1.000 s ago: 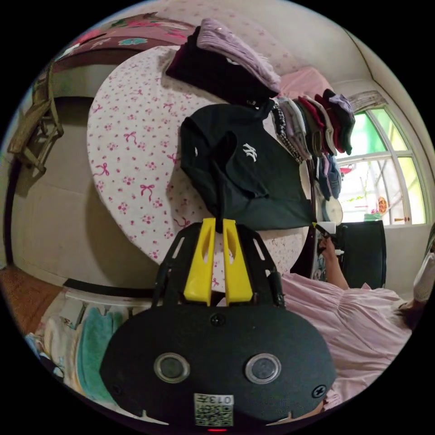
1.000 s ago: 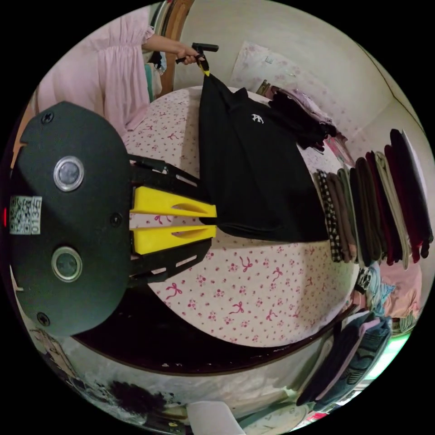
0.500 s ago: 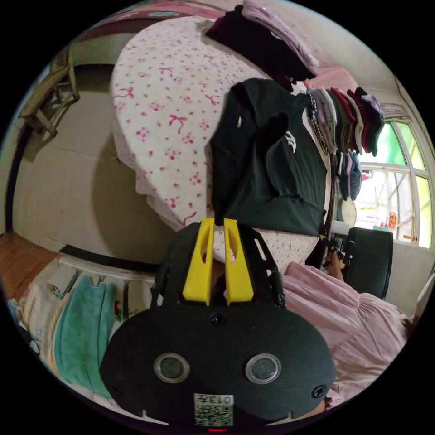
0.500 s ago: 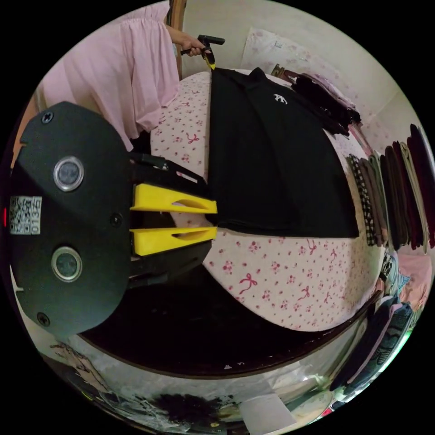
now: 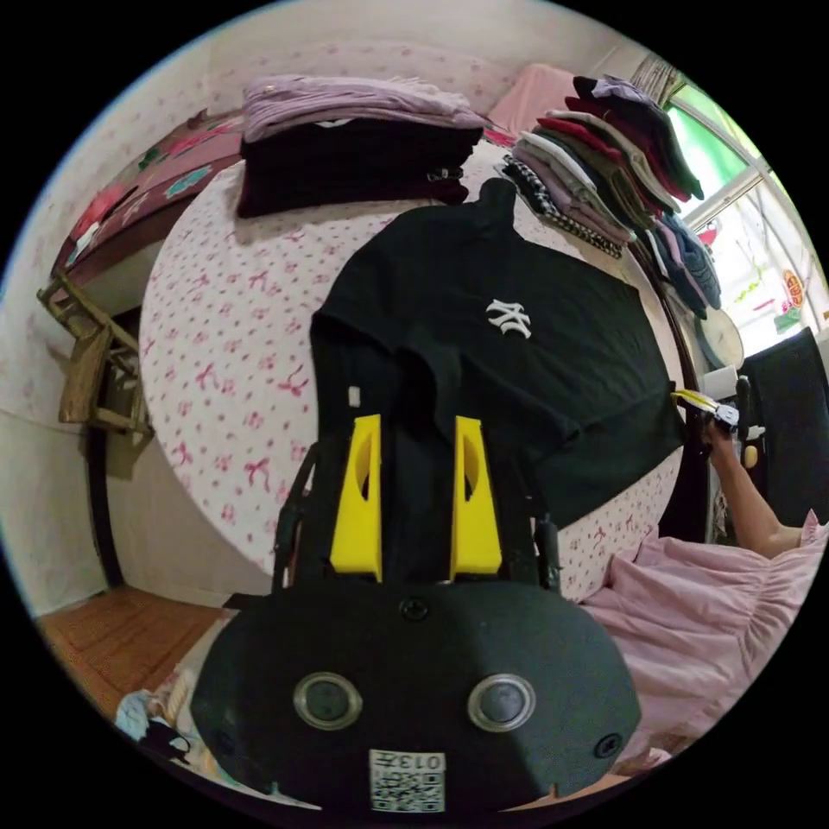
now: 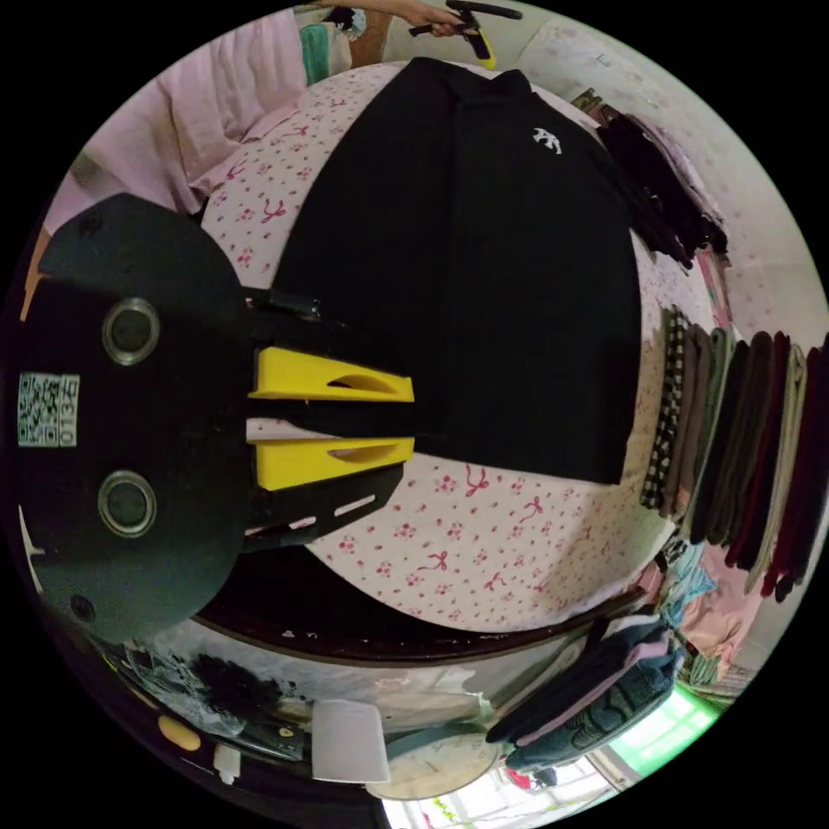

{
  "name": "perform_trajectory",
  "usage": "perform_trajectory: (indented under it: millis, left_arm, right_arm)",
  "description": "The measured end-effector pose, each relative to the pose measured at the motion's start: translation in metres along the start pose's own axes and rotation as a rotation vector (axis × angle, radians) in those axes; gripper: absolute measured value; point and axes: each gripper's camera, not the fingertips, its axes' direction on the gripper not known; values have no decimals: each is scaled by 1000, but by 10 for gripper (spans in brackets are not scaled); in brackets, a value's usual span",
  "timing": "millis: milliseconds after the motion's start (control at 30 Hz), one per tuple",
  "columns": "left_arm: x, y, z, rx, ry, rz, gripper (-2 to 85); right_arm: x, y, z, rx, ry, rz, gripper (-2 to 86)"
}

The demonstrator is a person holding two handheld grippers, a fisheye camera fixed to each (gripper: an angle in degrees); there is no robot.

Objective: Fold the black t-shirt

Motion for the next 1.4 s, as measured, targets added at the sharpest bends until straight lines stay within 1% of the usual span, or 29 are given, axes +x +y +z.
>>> perform_trajectory:
  millis: [33, 133, 167, 200, 267, 367, 433, 533, 600, 700, 733, 800, 833, 867, 967, 1000, 1033, 1067, 1100, 1133, 1167, 1233, 1300, 1367, 1400]
  left_arm:
    - [2, -6, 4, -8, 1, 5, 130]
    - [7, -28, 20, -57, -35, 18, 106]
    - [7, -34, 25, -76, -24, 23, 56]
    - [10, -39, 26, -77, -1, 42, 28]
    - [19, -47, 20, -60, -20, 75, 20]
    - [32, -57, 12, -41, -70, 142, 17]
    - [27, -62, 16, -42, -64, 122, 22]
    - [5, -62, 21, -44, 21, 30, 47]
    - [-15, -49, 4, 14, 73, -38, 65]
    - [-35, -19, -25, 86, 41, -104, 69]
    - [-36, -12, -29, 92, 39, -105, 68]
    - [-28, 9, -36, 92, 101, -55, 63]
    - [-23, 14, -35, 81, 120, -32, 63]
    - [-11, 21, -31, 50, 142, 23, 62]
    - [19, 38, -14, -42, 83, 134, 59]
    - [24, 44, -5, -79, 54, 147, 56]
    - [24, 46, 0, -97, 46, 152, 54]
    - [23, 50, 7, -131, 26, 155, 40]
    - [19, 54, 11, -150, -2, 149, 27]
    - [16, 55, 9, -131, -2, 144, 21]
    - [7, 56, 6, -128, 1, 114, 12]
    - [-5, 59, 1, -122, 25, 86, 4]
    - [-14, 63, -3, -108, 58, 71, 0]
    - [-16, 64, -2, -110, 66, 71, -1]
    - [-16, 65, -2, -104, 67, 73, -2]
  right_arm:
    - [-9, -8, 7, -38, -3, -7, 48]
    - [-25, -21, 1, -31, -21, -13, 26]
    - [-32, -25, -2, -30, -12, -17, 22]
    - [-35, -27, -4, -29, -6, -20, 20]
    - [-45, -32, -11, -13, 6, -25, 17]
    - [-58, -40, -19, 0, -5, 11, 19]
    - [-64, -46, -11, -32, -18, 35, 23]
    - [-74, -59, -10, -31, -57, 72, 44]
    - [-81, -68, -16, -51, -28, 94, 54]
    - [-106, -80, -41, 19, 47, 79, 54]
    - [-125, -88, -50, 53, 43, 45, 50]
    - [-167, -105, -60, 108, -37, -57, 39]
    - [-203, -118, -62, 134, -116, -153, 33]
    - [-224, -125, -61, 142, -153, -204, 31]
    - [-360, -164, -50, 133, -369, -517, 20]
    - [-383, -169, -48, 123, -394, -571, 19]
    - [-428, -178, -44, 105, -426, -670, 16]
    - [-449, -182, -43, 102, -440, -718, 14]
    - [-488, -188, -42, 97, -453, -815, 11]
    - [-521, -195, -38, 92, -440, -874, 8]
    - [-548, -203, -34, 81, -432, -921, 7]
    - [-573, -218, -29, 54, -456, -950, 5]
    - [-586, -232, -23, 31, -499, -963, 4]
    - [-593, -250, -12, 11, -447, -953, 3]
    - [-592, -255, -12, 16, -465, -950, 3]
